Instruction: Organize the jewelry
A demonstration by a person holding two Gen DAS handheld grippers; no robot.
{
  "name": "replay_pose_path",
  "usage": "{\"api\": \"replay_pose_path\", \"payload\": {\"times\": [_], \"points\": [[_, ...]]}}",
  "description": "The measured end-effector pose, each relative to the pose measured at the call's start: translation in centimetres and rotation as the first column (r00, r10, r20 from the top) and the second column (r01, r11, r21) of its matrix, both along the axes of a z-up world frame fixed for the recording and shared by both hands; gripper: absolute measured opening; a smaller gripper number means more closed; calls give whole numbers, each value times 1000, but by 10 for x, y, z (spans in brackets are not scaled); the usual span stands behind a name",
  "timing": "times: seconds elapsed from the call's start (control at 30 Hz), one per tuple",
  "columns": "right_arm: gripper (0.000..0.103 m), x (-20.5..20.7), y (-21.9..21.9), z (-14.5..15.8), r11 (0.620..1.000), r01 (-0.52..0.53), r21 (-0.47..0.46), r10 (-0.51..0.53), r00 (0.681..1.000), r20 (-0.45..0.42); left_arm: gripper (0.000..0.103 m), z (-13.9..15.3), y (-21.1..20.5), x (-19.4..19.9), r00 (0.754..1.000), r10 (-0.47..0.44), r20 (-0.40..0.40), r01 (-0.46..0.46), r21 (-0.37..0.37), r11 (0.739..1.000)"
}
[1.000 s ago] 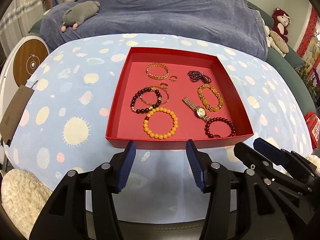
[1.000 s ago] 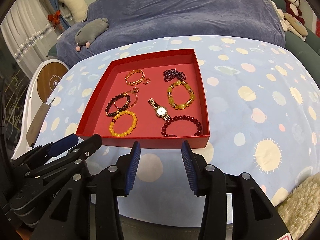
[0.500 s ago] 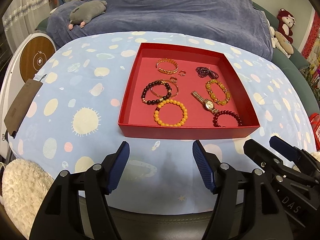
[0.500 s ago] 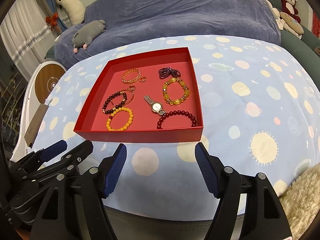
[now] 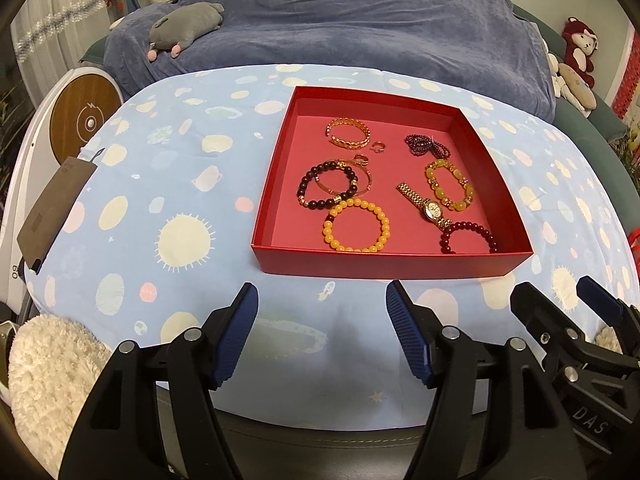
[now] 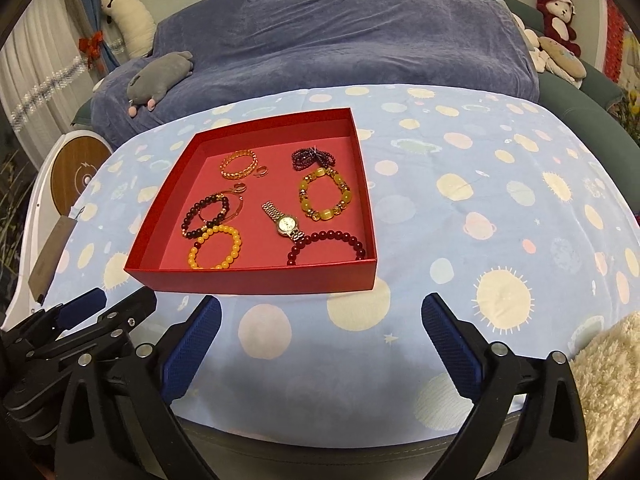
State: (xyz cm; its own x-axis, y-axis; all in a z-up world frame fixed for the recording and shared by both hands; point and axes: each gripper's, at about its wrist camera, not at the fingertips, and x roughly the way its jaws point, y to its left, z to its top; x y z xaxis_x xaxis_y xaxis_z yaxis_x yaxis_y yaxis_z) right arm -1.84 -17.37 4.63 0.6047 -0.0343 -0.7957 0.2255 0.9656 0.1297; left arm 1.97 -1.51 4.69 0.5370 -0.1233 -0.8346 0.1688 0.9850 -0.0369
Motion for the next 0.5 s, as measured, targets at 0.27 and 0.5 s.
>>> {"api": "replay_pose_path", "payload": {"times": [0.27, 0.5], "points": [[96, 1, 4, -5, 1000, -11, -12, 10, 999, -34, 64, -6, 0, -1, 1000, 5, 7, -5, 38, 999], [96, 0, 2, -5, 1000, 5, -10, -5, 999, -31, 85, -6, 3, -1, 999, 43, 28, -45, 62, 997]]}}
